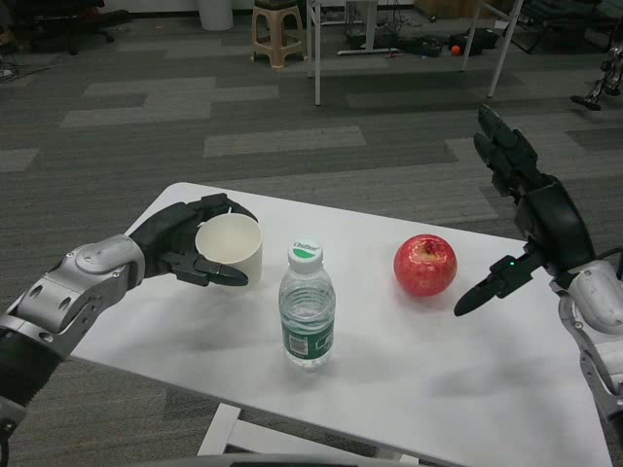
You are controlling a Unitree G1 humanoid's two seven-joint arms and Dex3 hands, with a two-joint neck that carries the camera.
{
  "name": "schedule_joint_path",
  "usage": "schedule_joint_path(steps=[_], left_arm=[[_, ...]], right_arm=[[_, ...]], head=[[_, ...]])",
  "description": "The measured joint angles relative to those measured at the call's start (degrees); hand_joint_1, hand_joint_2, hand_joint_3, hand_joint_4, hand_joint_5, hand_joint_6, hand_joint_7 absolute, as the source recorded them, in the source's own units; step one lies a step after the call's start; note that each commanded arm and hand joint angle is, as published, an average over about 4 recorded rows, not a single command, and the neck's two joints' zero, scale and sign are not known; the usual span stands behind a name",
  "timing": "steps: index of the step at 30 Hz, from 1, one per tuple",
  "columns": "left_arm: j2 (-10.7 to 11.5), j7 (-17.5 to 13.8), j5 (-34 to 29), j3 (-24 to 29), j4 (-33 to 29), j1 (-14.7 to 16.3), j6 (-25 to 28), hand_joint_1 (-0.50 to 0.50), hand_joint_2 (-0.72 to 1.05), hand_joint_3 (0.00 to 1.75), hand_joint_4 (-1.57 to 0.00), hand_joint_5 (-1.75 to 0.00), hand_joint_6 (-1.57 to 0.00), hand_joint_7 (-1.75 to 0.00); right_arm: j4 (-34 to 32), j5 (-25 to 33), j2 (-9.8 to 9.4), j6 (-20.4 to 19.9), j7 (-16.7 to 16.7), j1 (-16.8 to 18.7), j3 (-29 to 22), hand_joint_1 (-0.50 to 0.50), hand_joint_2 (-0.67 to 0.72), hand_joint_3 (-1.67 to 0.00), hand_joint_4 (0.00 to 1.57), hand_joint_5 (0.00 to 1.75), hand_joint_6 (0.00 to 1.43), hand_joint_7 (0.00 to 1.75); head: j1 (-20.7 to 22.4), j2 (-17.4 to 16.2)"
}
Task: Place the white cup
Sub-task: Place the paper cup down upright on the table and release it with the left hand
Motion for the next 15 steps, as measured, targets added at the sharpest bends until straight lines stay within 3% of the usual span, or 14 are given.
schedule_joint_path(steps=[5, 15], left_arm=[[-0.7, 0.0, -0.03, -0.73, 2.71, 0.88, -2.97, -0.17, 1.05, 0.17, 0.0, -1.03, -1.15, -1.61], [-2.66, -0.33, -0.03, -1.0, 5.51, 1.96, -3.82, -0.17, 1.05, 0.17, 0.0, -1.03, -1.1, -1.61]], right_arm=[[0.12, 0.01, 0.02, 0.0, 0.0, 0.0, 0.0, -0.38, 0.09, 0.0, 0.0, 0.0, 0.0, 0.0], [0.2, 0.02, 0.07, 0.0, 0.0, 0.0, 0.02, -0.38, 0.09, 0.0, 0.0, 0.0, 0.0, 0.0]], head=[[-0.02, -0.19], [0.1, -0.59]])
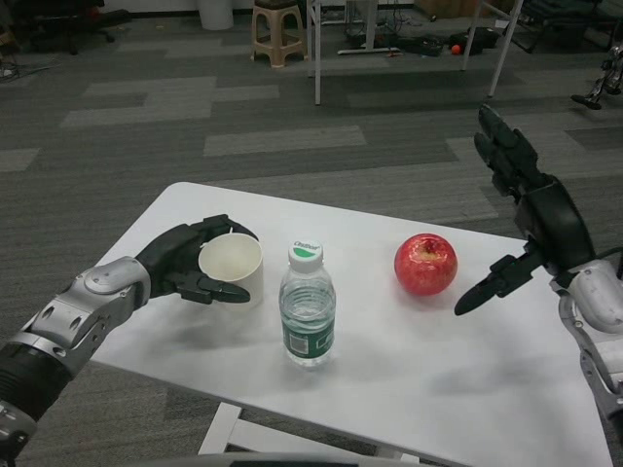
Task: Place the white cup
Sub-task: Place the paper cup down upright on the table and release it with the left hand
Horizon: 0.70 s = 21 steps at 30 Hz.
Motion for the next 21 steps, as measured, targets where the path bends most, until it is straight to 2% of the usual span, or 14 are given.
schedule_joint_path(steps=[4, 8, 11, 13, 15, 18, 21], left_arm=[[-0.43, -0.33, 0.08, -0.1, 0.07, 0.11, 0.18, -0.19, 1.05, 0.17, 0.0, -1.03, -1.02, -1.61], [-0.75, -1.44, 0.66, -0.09, 0.06, 0.14, 1.23, -0.23, 1.05, 0.17, 0.0, -1.03, -0.88, -1.62], [-0.83, -1.65, 0.74, -0.02, 0.04, 0.14, 1.54, -0.28, 0.98, 0.17, 0.0, -1.03, -0.77, -1.64], [-0.85, -1.78, 0.83, 0.01, 0.04, 0.14, 1.59, -0.29, 0.89, 0.17, 0.0, -1.08, -0.69, -1.66], [-0.87, -2.0, 1.01, 0.08, 0.03, 0.13, 1.64, -0.3, 0.89, 0.17, 0.0, -1.13, -0.63, -1.68], [-0.9, -2.27, 1.17, 0.17, 0.01, 0.12, 1.86, -0.4, 1.05, 0.11, 0.0, -1.13, -0.52, -1.68], [-0.91, -2.53, 1.5, 0.22, -0.01, 0.12, 2.04, -0.49, 1.05, 0.09, 0.0, -1.21, -0.38, -1.68]], right_arm=[[0.01, 0.0, 0.05, 0.0, 0.0, 0.0, 0.04, -0.38, 0.09, 0.0, 0.0, 0.0, 0.0, 0.0], [0.05, 0.0, 0.1, 0.0, 0.0, 0.0, 0.06, -0.38, 0.09, 0.0, 0.0, 0.0, 0.0, 0.0], [0.06, 0.0, 0.12, 0.0, 0.0, 0.0, 0.06, -0.38, 0.09, 0.0, 0.0, 0.0, 0.0, 0.0], [0.06, 0.0, 0.12, 0.0, 0.0, 0.0, 0.06, -0.38, 0.09, 0.0, 0.0, 0.0, 0.0, 0.0], [0.06, 0.0, 0.13, 0.0, 0.0, 0.01, 0.07, -0.38, 0.09, 0.0, 0.0, 0.0, 0.0, 0.0], [0.06, 0.0, 0.15, 0.0, 0.0, 0.01, 0.09, -0.38, 0.09, 0.0, 0.0, 0.0, 0.0, 0.0], [0.06, 0.0, 0.17, 0.0, 0.0, 0.01, 0.09, -0.38, 0.09, 0.0, 0.0, 0.0, 0.0, 0.0]], head=[[0.1, -0.09], [0.12, -0.11], [0.13, -0.23], [0.14, -0.28], [0.13, -0.27], [0.12, -0.27], [0.17, -0.29]])
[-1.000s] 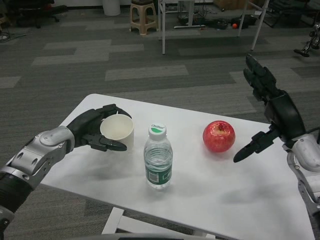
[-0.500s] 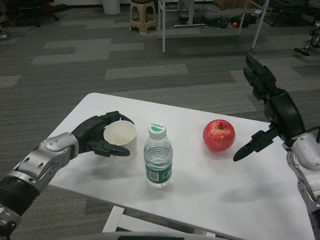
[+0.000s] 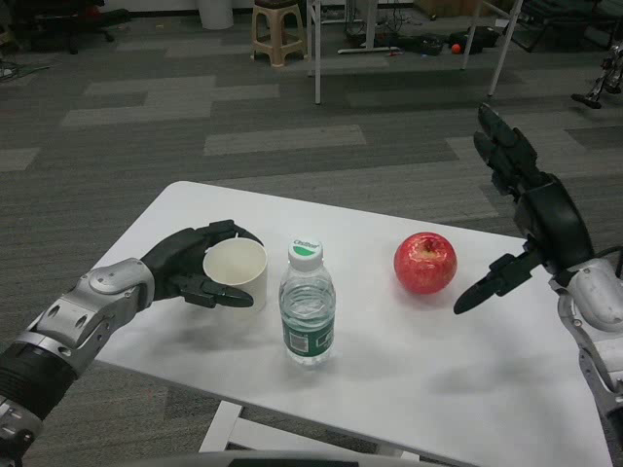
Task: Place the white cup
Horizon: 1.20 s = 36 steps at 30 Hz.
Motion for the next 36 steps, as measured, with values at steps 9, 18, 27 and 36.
schedule_joint_path(steps=[9, 18, 27, 36], left_arm=[[-0.1, -1.82, 0.47, 0.5, -0.08, -0.01, 1.32, -0.5, -0.24, 0.09, 0.0, -1.44, -0.05, -1.68], [-0.12, -1.86, 0.69, 1.0, -0.15, -0.01, 2.35, -0.5, -0.59, 0.09, 0.0, -1.41, 0.0, -1.43], [-0.12, -1.86, 0.68, 1.1, -0.19, -0.01, 2.45, -0.5, -0.55, 0.09, 0.0, -1.41, 0.0, -1.26], [-0.34, -0.61, 0.96, 5.13, -2.03, 0.8, 2.48, -0.5, -0.55, 0.09, 0.0, -0.92, 0.0, -0.87]], right_arm=[[0.0, 0.0, 0.04, 0.0, 0.0, 0.0, 0.0, -0.38, 0.09, 0.0, 0.0, 0.0, 0.0, 0.0], [0.0, 0.0, 0.07, 0.0, 0.0, 0.0, 0.0, -0.38, 0.06, 0.0, 0.0, 0.0, 0.0, 0.0], [0.0, 0.0, 0.08, 0.0, 0.0, 0.02, 0.0, -0.38, 0.09, 0.0, 0.0, 0.0, 0.0, 0.0], [0.04, 0.0, 0.11, 0.0, 0.0, 0.27, 0.0, -0.38, 0.03, 0.0, 0.0, 0.0, 0.0, 0.0]], head=[[0.15, -0.01], [0.23, -0.19], [0.31, -0.27], [0.6, -0.23]])
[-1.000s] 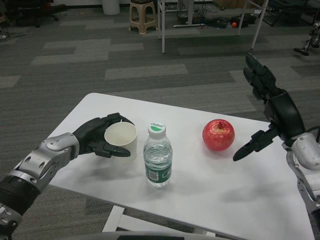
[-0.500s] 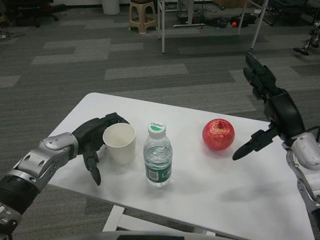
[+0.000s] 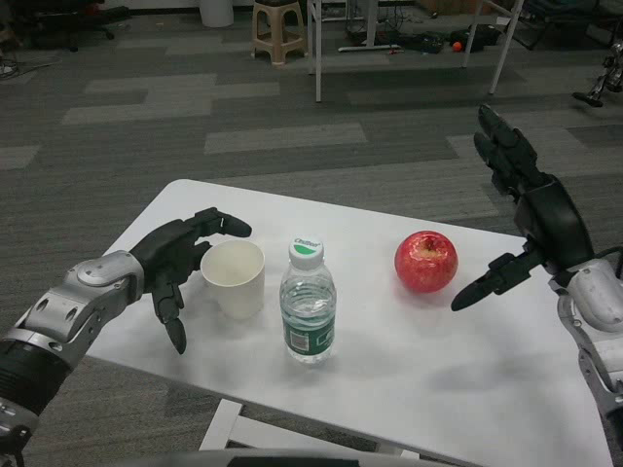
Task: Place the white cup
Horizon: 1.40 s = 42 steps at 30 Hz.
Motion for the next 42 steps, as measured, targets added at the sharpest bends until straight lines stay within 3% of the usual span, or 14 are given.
schedule_joint_path(steps=[6, 12, 16, 20, 25, 30, 42], left_arm=[[-0.18, 2.06, -0.02, 4.78, -2.61, 1.16, -1.02, -0.5, -0.48, 0.09, 0.0, -0.92, 0.0, -0.84], [-0.31, 2.23, -1.83, 10.71, -8.84, 2.21, 1.24, -0.5, -0.39, 0.09, 0.0, -0.74, 0.0, -0.77], [-0.76, 2.82, -2.23, 13.88, -12.75, 3.32, 2.56, -0.5, -0.24, 0.09, 0.0, -0.62, 0.0, -0.21], [-2.66, 4.65, -3.79, 17.06, -16.23, 5.42, 2.83, -0.5, -0.17, 0.09, 0.0, -0.72, 0.0, -0.07], [-5.91, 4.9, -4.29, 20.67, -21.25, 7.78, 3.05, -0.5, -0.02, 0.09, 0.0, -0.72, 0.0, -0.07], [-8.64, 4.9, -4.46, 23.51, -27.53, 10.06, 5.24, -0.5, -0.02, 0.09, 0.0, -0.72, 0.0, -0.07], [-9.28, 4.77, -6.53, 26.24, -33.14, 11.5, 10.2, -0.5, 0.07, 0.09, 0.0, -0.72, 0.0, -0.14]], right_arm=[[0.07, 0.0, 0.01, -0.01, 0.0, 0.03, 0.0, -0.38, 0.08, 0.0, 0.0, 0.0, 0.0, 0.0], [0.19, 0.0, 0.02, -0.03, 0.01, 0.08, 0.02, -0.38, 0.04, 0.0, 0.0, 0.0, 0.0, 0.0], [0.24, 0.01, 0.04, -0.05, 0.01, 0.08, 0.02, -0.38, 0.04, 0.0, 0.0, 0.0, 0.0, 0.0], [0.27, 0.02, 0.06, -0.06, 0.01, 0.09, 0.05, -0.38, 0.04, 0.0, 0.0, 0.0, 0.0, 0.0], [0.26, 0.02, 0.13, -0.14, 0.02, 0.09, 0.1, -0.38, 0.03, 0.0, 0.0, 0.0, 0.0, 0.0], [0.24, 0.02, 0.21, -0.2, 0.02, 0.1, 0.11, -0.38, 0.04, 0.0, 0.0, 0.0, 0.0, 0.0], [0.23, 0.02, 0.42, -0.2, 0.02, 0.1, 0.12, -0.38, 0.06, 0.0, 0.0, 0.0, 0.0, 0.0]], head=[[0.08, 0.09], [0.06, 0.1], [0.08, 0.05], [-0.05, 0.09], [-0.2, 0.21], [-0.1, 0.45], [-0.36, 0.99]])
